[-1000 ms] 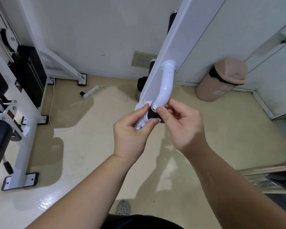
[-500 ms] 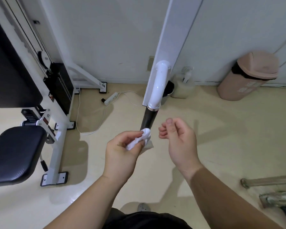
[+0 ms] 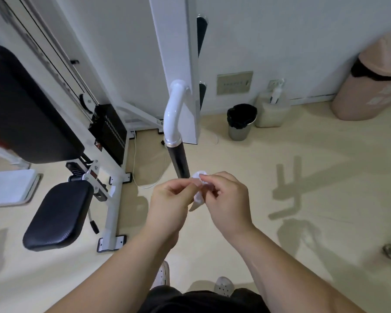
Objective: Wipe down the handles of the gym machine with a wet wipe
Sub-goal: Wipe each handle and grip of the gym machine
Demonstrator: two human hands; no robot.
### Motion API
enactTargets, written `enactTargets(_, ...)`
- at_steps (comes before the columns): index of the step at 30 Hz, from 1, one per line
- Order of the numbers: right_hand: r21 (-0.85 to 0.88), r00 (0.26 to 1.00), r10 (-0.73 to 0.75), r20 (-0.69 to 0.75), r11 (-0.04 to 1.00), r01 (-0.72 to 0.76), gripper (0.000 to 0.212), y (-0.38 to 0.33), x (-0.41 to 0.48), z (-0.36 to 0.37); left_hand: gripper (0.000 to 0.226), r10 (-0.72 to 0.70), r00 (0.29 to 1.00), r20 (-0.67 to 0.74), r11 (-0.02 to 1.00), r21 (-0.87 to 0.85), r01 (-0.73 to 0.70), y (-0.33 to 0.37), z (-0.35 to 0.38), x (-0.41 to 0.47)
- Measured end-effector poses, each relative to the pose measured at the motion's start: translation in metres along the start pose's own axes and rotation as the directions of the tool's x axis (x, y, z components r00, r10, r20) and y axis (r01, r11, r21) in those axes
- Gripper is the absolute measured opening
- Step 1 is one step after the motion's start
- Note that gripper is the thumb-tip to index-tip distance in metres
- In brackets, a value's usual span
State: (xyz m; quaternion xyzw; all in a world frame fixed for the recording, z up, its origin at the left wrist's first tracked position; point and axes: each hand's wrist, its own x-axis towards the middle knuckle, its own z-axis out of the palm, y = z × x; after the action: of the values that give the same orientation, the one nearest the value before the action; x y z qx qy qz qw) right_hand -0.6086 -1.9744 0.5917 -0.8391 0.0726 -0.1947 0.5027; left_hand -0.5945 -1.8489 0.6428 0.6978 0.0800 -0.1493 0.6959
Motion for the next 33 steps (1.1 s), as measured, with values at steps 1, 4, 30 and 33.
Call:
enactTargets(1,0.002,1.000,0.005,-0.003,1.000,-0.005,0.033,0.004,0.003,-0.002,0.017,0.007,0.999,-0.050,0.999,0.041,-0.005,0.000,-0.002,0.000)
enactTargets(4,0.067,0.999,0.020,0.029,0.998,-0.022,0.033,0.006,0.016,-0.006,0.013,0.088,0.947,-0.308,0.990,0.136,-0.048,0.001,-0.013,0.002)
enactTargets(30,0.697,0.928,0.307,0.211,0.618,-0.363,0.019,-0.014,0.024,0.039,0.013,0.431,0.881,-0.196,0.887,0.270,-0.374,0.054,-0.025,0.040)
enactTargets(33,0.695,0.958,0.249,0.144,0.664,-0.277,0.023,-0.033,0.031,0.039,0.015,0.434,0.889,-0.142,0.884,0.258,-0.390,0.053,-0.034,0.046)
